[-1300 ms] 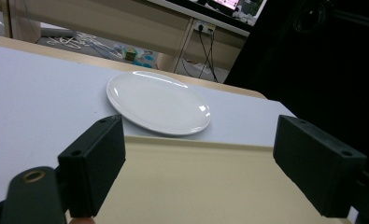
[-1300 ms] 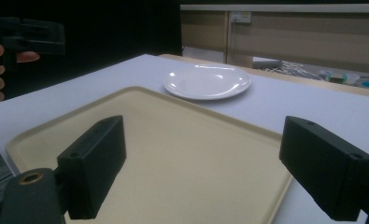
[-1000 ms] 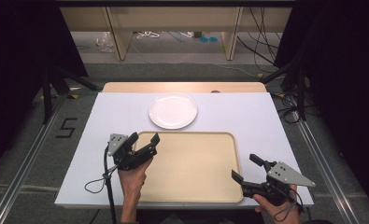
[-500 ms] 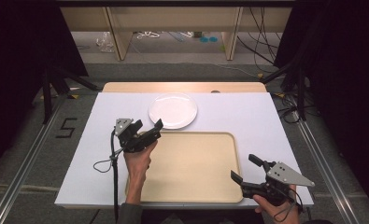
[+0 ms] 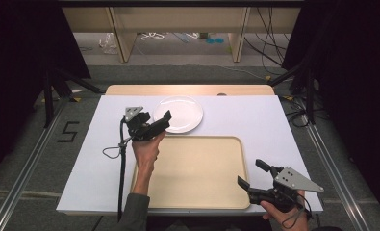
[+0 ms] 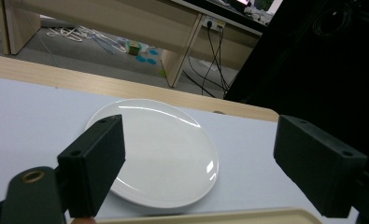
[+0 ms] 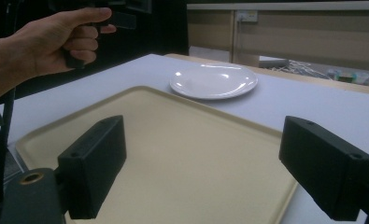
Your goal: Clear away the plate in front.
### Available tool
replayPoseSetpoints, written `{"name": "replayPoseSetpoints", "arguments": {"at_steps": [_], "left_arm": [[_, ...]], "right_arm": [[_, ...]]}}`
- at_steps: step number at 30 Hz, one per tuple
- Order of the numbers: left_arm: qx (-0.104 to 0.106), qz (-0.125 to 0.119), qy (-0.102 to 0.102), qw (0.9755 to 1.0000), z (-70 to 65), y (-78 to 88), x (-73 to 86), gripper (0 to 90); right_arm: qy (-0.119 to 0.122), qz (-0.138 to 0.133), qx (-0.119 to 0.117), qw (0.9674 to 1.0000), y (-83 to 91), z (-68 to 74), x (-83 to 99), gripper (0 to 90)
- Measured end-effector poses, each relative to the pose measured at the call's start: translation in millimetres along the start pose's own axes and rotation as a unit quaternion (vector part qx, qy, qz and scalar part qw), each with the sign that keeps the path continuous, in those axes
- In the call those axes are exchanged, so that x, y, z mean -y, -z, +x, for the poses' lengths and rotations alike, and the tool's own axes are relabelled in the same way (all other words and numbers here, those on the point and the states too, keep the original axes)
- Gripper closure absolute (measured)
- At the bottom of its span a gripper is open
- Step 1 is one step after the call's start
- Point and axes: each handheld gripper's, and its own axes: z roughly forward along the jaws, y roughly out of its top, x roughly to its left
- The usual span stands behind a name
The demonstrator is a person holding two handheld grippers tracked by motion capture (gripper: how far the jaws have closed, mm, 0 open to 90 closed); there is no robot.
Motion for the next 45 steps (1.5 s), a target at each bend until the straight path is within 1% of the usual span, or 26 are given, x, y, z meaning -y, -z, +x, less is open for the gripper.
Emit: {"name": "replayPoseSetpoints", "arguments": {"at_steps": [2, 3, 8, 9, 10, 13, 15, 17, 19, 23, 24, 25, 27, 28, 29, 30, 31, 32, 33, 34, 37, 38, 39, 41, 42, 45], "left_arm": [[-0.003, 0.003, 0.0, 1.0, 1.3, -2.9, -1.9, 16.4], [-0.007, 0.001, 0.01, 0.9999, 4.0, -8.5, -4.9, 16.5], [-0.006, 0.002, 0.011, 0.9999, 9.4, -20.7, -8.5, 16.7], [-0.011, -0.002, 0.021, 0.9997, 11.0, -23.6, -8.8, 16.7], [-0.008, -0.004, 0.038, 0.9993, 15.0, -27.8, -8.7, 16.8], [-0.017, 0.001, 0.064, 0.9978, 19.3, -35.1, -6.2, 16.8], [-0.021, 0.003, 0.077, 0.9968, 22.1, -39.1, -4.3, 16.7], [-0.024, 0.005, 0.08, 0.9965, 23.8, -44.0, -2.6, 16.7], [-0.036, 0.012, 0.1, 0.9942, 27.1, -50.9, 0.7, 16.7], [-0.062, 0.014, 0.119, 0.9909, 34.3, -62.3, 5.0, 16.6], [-0.066, 0.013, 0.132, 0.989, 36.9, -64.1, 5.8, 16.6], [-0.078, 0.016, 0.151, 0.9854, 38.0, -65.2, 7.0, 16.6], [-0.079, 0.017, 0.151, 0.9853, 39.7, -67.3, 8.0, 16.5], [-0.094, 0.015, 0.153, 0.9836, 41.6, -71.2, 10.6, 16.5], [-0.093, 0.016, 0.152, 0.9838, 44.5, -73.4, 12.0, 16.5], [-0.102, 0.018, 0.17, 0.9801, 45.8, -75.7, 13.9, 16.5], [-0.103, 0.02, 0.177, 0.9786, 47.6, -77.9, 15.5, 16.5], [-0.1, 0.022, 0.175, 0.9792, 49.2, -80.3, 17.3, 16.3], [-0.1, 0.02, 0.178, 0.9786, 49.4, -81.8, 18.4, 16.2], [-0.098, 0.016, 0.175, 0.9795, 50.8, -84.1, 20.0, 16.2], [-0.102, 0.013, 0.176, 0.9791, 53.2, -88.2, 25.5, 15.9], [-0.099, 0.01, 0.183, 0.978, 55.1, -88.9, 28.2, 16.0], [-0.1, 0.01, 0.197, 0.9752, 57.5, -90.2, 31.2, 16.0], [-0.089, 0.006, 0.208, 0.974, 61.3, -93.0, 36.8, 15.9], [-0.104, 0.015, 0.208, 0.9725, 63.1, -92.8, 39.1, 15.8], [-0.1, 0.007, 0.215, 0.9715, 64.4, -92.9, 41.8, 15.8]], "right_arm": [[-0.001, 0.0, 0.007, 1.0, 0.4, 0.4, 0.5, 15.7], [0.0, 0.0, 0.006, 1.0, 0.7, 0.0, 0.5, 15.8], [0.0, 0.0, 0.006, 1.0, -0.1, 0.1, 0.7, 15.9], [-0.01, -0.003, -0.002, 0.9999, -1.0, 1.2, 1.3, 15.9], [-0.009, -0.005, -0.002, 0.9999, -1.3, 1.1, 1.2, 15.9], [-0.007, -0.003, -0.003, 1.0, -1.0, 0.9, 1.6, 15.9], [-0.006, 0.002, 0.002, 1.0, 0.3, 0.9, 0.8, 15.9], [-0.01, -0.004, -0.004, 0.9999, -1.2, 1.2, 1.2, 15.9], [-0.002, -0.002, -0.003, 1.0, -0.6, 0.2, 1.3, 15.9], [-0.002, 0.001, 0.002, 1.0, 0.2, 1.0, 0.6, 16.0], [-0.002, 0.002, 0.002, 1.0, 0.4, 0.8, 0.8, 16.0], [-0.002, 0.001, 0.003, 1.0, 0.5, 0.5, 0.8, 16.0], [-0.002, 0.007, 0.002, 1.0, 1.2, 0.2, 0.4, 16.0], [0.0, -0.007, -0.002, 1.0, -0.5, -0.3, 1.1, 16.0], [0.0, -0.005, -0.002, 1.0, -0.1, -0.2, 1.0, 16.0], [-0.001, 0.002, 0.001, 1.0, 1.1, 0.1, 0.2, 16.0], [-0.001, -0.001, 0.0, 1.0, 0.6, 0.1, 0.2, 16.0], [-0.001, -0.001, 0.001, 1.0, 0.5, 0.2, 0.4, 16.0], [0.0, 0.002, -0.001, 1.0, 0.8, 0.1, 0.7, 16.0], [0.0, 0.008, -0.001, 1.0, 1.6, 0.2, 0.4, 16.0], [-0.002, 0.0, -0.002, 1.0, 1.1, 0.6, 0.2, 16.0], [-0.003, 0.001, -0.002, 1.0, 1.4, 0.7, 0.4, 16.0], [-0.005, 0.001, -0.006, 1.0, 1.6, 0.7, 0.7, 16.0], [-0.003, -0.005, -0.007, 1.0, 1.3, 0.2, 0.5, 16.0], [-0.002, -0.006, -0.006, 1.0, 1.1, 0.2, 0.5, 16.0], [-0.002, -0.003, -0.005, 1.0, 1.4, 0.3, 0.7, 15.9]]}}
